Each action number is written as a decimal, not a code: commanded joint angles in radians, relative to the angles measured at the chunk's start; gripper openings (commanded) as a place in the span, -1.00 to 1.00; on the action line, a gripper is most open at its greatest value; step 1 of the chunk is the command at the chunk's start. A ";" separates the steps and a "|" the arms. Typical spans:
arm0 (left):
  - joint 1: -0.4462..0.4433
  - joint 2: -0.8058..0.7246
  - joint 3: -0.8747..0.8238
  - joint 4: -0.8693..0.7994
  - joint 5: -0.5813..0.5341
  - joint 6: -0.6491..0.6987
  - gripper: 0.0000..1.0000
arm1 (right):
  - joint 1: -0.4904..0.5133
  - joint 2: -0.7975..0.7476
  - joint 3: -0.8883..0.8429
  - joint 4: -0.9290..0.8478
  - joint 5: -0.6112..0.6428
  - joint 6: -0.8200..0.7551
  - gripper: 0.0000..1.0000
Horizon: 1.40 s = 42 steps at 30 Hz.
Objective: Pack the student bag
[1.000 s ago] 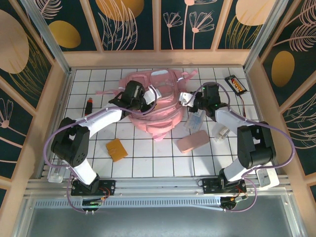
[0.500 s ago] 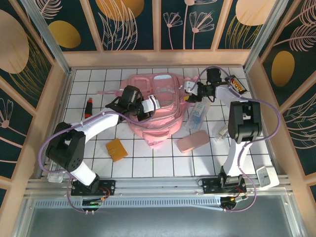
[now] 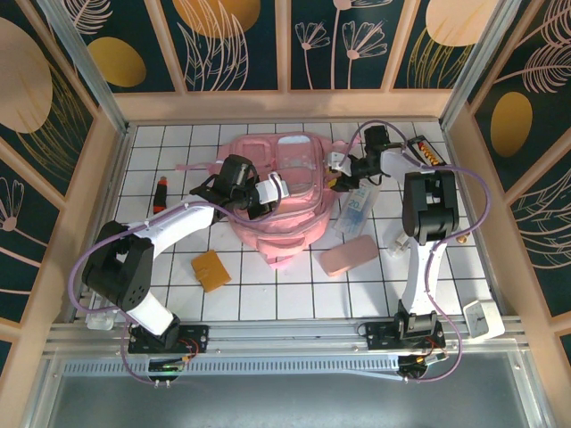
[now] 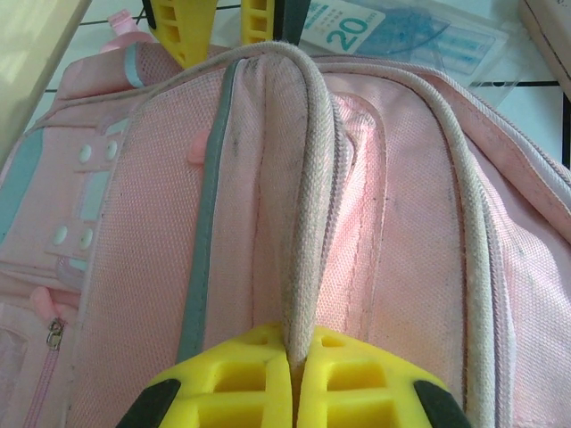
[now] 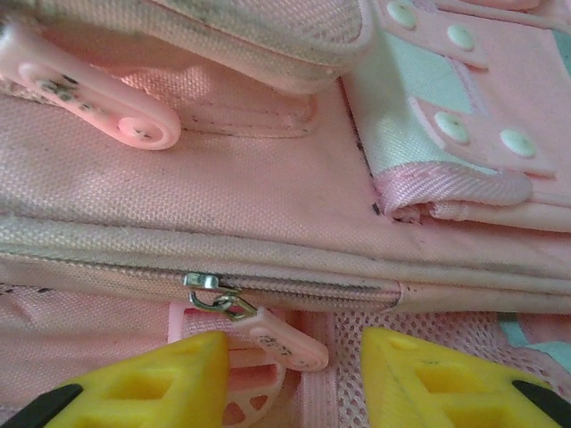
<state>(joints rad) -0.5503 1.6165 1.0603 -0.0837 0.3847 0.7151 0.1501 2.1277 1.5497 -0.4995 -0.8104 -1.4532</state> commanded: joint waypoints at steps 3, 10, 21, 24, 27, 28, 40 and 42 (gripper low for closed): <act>-0.005 -0.040 0.057 0.044 0.069 0.011 -1.00 | 0.035 0.029 0.003 -0.052 0.012 -0.025 -0.27; -0.003 -0.006 0.105 0.027 0.027 -0.063 -1.00 | 0.052 -0.026 -0.031 -0.052 0.051 -0.081 -1.00; -0.003 0.045 0.150 0.050 -0.127 -0.250 -1.00 | 0.057 -0.302 -0.230 0.022 0.066 -0.050 -1.00; -0.004 0.061 0.163 0.057 -0.099 -0.275 -1.00 | 0.086 -0.373 -0.289 0.035 0.070 -0.043 -1.00; -0.003 0.075 0.177 0.080 -0.089 -0.333 -1.00 | 0.135 -0.430 -0.326 0.023 0.097 -0.026 -1.00; -0.004 0.084 0.185 0.086 -0.085 -0.361 -1.00 | 0.163 -0.449 -0.345 0.034 0.117 -0.007 -1.00; -0.021 0.125 0.219 0.144 -0.039 -0.653 -1.00 | 0.367 -0.549 -0.416 0.114 0.025 0.422 -1.00; -0.026 0.121 0.222 0.144 -0.044 -0.699 -1.00 | 0.386 -0.568 -0.432 0.170 0.034 0.540 -1.00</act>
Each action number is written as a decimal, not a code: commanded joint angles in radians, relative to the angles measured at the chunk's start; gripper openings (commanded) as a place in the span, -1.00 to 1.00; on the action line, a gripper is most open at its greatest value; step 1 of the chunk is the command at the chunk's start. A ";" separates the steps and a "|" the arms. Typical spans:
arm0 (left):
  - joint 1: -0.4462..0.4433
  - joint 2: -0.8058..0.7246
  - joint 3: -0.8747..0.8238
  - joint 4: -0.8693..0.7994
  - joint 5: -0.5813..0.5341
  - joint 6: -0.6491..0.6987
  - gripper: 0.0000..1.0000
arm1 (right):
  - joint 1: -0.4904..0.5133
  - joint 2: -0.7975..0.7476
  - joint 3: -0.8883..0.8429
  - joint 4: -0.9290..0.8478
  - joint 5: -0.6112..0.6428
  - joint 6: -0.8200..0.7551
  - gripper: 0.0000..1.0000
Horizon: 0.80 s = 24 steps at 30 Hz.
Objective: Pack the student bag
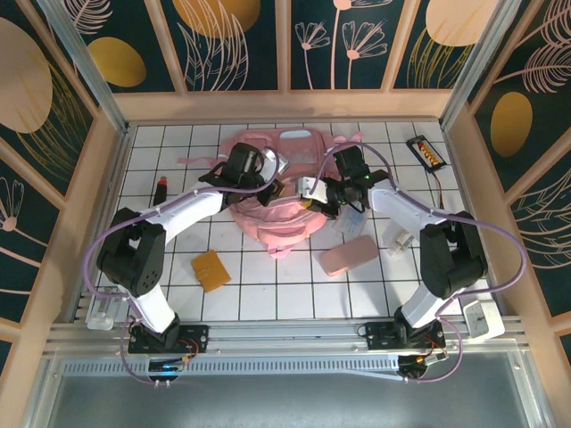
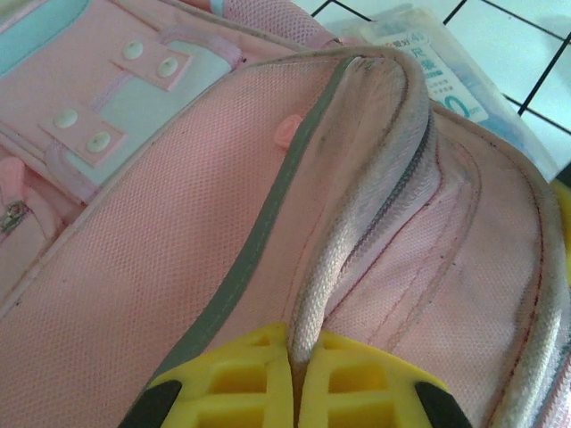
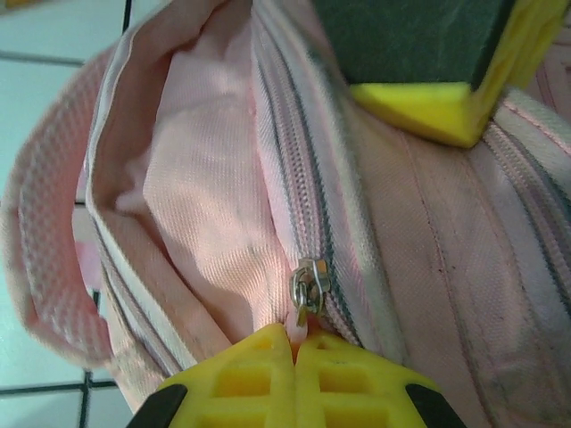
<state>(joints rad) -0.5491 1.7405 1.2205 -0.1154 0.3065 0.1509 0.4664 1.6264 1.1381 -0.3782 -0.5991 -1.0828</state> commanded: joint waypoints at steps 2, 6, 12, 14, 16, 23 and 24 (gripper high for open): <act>-0.032 -0.006 0.078 0.169 0.034 -0.191 -1.00 | 0.119 -0.079 -0.036 0.148 -0.139 0.376 -1.00; -0.044 -0.006 0.142 0.111 -0.012 -0.294 -1.00 | 0.180 -0.094 -0.078 0.347 -0.035 0.775 -1.00; -0.045 -0.006 0.195 0.031 -0.068 -0.400 -1.00 | 0.246 -0.055 -0.090 0.499 -0.010 1.085 -1.00; -0.046 -0.007 0.201 0.014 -0.091 -0.414 -1.00 | 0.248 -0.046 -0.068 0.471 -0.066 1.105 -1.00; -0.045 -0.007 0.209 -0.005 -0.118 -0.439 -1.00 | 0.244 -0.044 -0.040 0.408 -0.157 1.086 -1.00; -0.063 -0.042 0.221 -0.036 -0.256 -0.410 -1.00 | 0.125 -0.068 0.090 -0.087 -0.084 0.735 -1.00; -0.086 -0.051 0.235 -0.057 -0.322 -0.370 -1.00 | 0.109 -0.063 0.110 -0.126 -0.083 0.716 -1.00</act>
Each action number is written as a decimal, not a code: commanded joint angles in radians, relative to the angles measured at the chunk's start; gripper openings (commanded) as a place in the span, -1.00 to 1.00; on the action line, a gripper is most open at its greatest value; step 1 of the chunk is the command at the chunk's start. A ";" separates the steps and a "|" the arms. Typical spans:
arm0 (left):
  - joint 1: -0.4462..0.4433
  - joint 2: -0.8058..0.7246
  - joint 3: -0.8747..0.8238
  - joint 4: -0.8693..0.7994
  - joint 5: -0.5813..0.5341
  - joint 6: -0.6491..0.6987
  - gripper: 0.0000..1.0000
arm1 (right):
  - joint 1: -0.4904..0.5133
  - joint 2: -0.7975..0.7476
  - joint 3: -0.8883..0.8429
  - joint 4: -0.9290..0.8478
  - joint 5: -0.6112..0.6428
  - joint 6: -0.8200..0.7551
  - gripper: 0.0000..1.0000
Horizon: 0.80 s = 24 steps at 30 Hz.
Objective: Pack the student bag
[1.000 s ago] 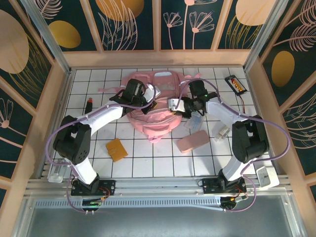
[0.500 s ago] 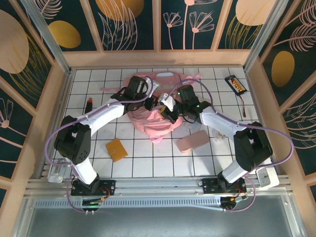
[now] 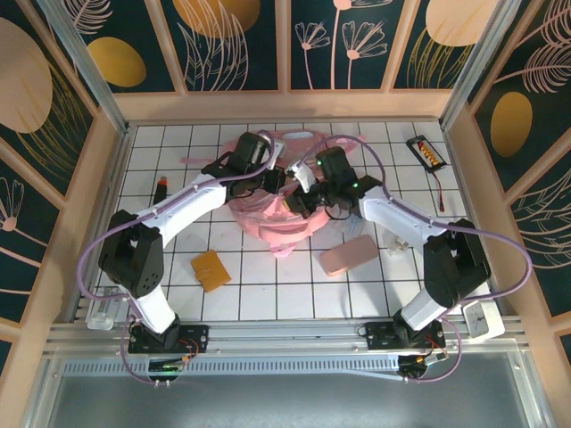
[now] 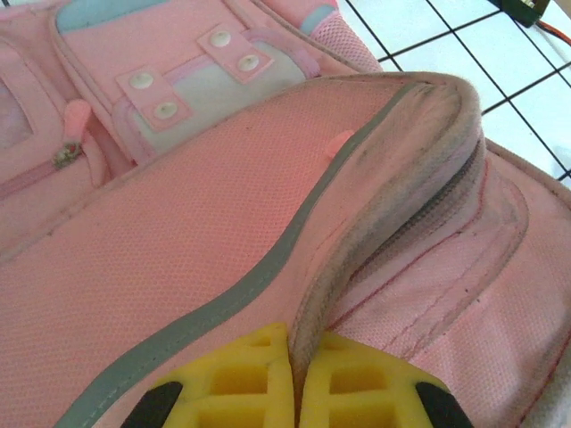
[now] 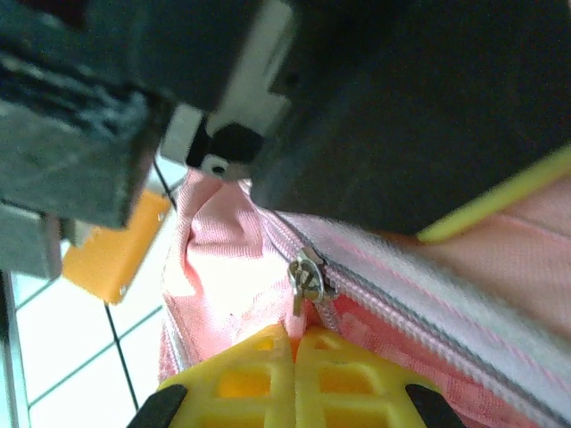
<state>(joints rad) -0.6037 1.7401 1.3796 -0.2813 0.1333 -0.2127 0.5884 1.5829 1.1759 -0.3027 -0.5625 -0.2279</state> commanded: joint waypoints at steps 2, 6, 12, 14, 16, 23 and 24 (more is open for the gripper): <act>-0.090 -0.033 0.149 0.032 -0.262 0.066 -1.00 | -0.020 -0.022 0.090 -0.214 -0.143 -0.127 -1.00; -0.111 0.047 0.215 -0.027 -0.242 -0.047 -1.00 | -0.006 -0.036 0.058 -0.131 -0.196 0.018 -1.00; -0.111 0.066 0.194 -0.009 -0.167 -0.058 -1.00 | -0.107 -0.124 -0.069 -0.090 -0.332 0.120 -1.00; -0.111 0.080 0.182 -0.025 -0.164 -0.009 -1.00 | -0.140 -0.121 -0.072 -0.130 -0.495 0.129 -1.00; -0.110 0.088 0.161 -0.030 -0.159 0.021 -1.00 | -0.109 -0.105 -0.052 -0.176 -0.559 0.129 -1.00; -0.094 0.159 0.227 -0.097 -0.117 0.003 -1.00 | 0.046 -0.062 -0.208 0.177 -0.464 0.697 -1.00; -0.092 0.175 0.249 -0.110 -0.119 -0.020 -1.00 | 0.051 -0.061 -0.234 0.236 -0.440 0.806 -1.00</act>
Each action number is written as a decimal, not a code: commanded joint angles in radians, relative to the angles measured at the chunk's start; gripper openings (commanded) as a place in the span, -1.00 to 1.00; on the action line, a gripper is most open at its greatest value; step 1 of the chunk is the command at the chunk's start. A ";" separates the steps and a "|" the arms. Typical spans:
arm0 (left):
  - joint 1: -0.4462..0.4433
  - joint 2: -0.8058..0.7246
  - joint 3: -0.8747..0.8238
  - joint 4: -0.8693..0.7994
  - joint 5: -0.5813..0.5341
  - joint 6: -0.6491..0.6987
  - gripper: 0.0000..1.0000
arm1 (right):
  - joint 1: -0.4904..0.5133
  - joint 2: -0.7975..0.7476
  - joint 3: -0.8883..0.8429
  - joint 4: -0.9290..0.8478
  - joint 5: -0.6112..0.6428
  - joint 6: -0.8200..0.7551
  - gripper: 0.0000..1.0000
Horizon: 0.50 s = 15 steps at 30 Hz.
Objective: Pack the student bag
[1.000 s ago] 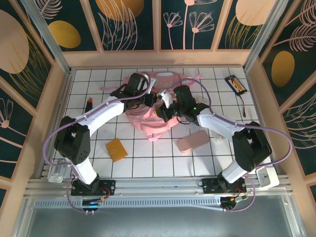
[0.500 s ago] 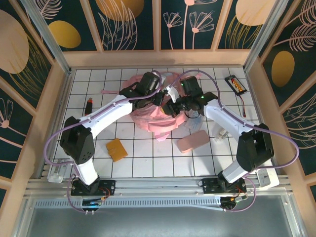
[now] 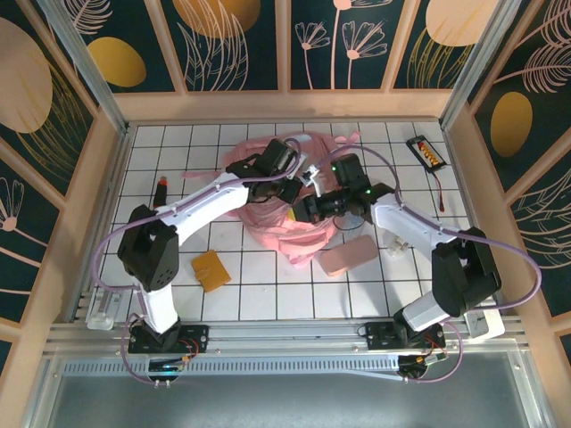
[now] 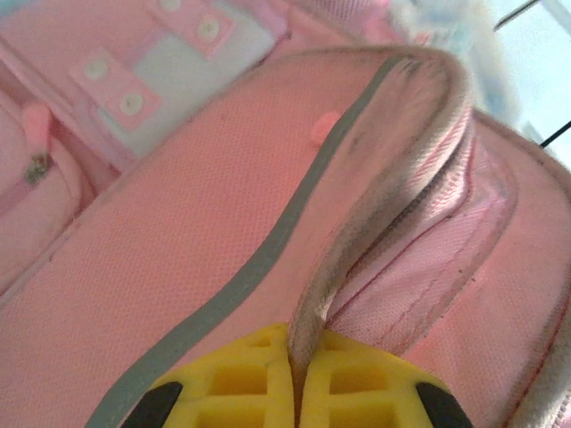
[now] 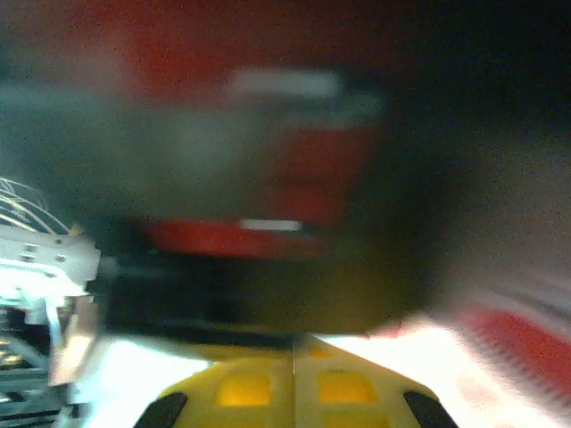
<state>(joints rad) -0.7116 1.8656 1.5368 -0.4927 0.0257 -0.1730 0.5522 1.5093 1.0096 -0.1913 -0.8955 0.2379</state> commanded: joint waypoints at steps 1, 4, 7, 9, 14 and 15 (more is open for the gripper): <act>0.020 0.063 0.113 0.089 -0.009 -0.086 -1.00 | 0.095 0.005 -0.095 0.159 -0.041 0.432 -1.00; 0.035 0.092 0.170 0.076 0.056 -0.179 -1.00 | 0.133 -0.053 -0.218 0.374 0.136 0.678 -1.00; 0.035 0.113 0.241 0.060 0.119 -0.236 -1.00 | 0.144 -0.056 -0.205 0.368 0.199 0.701 -1.00; 0.036 0.121 0.287 0.043 0.141 -0.251 -1.00 | 0.126 -0.072 -0.156 0.283 0.226 0.616 -1.00; 0.051 0.122 0.350 0.055 0.174 -0.242 -1.00 | 0.002 -0.191 -0.110 0.011 0.411 0.381 -0.52; 0.060 0.132 0.356 0.059 0.196 -0.221 -1.00 | -0.051 -0.202 -0.094 -0.041 0.453 0.335 -0.42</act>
<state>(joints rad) -0.6609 2.0121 1.8336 -0.5282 0.1379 -0.3618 0.5869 1.3632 0.8635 -0.0288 -0.5922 0.7052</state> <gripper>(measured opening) 0.048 0.267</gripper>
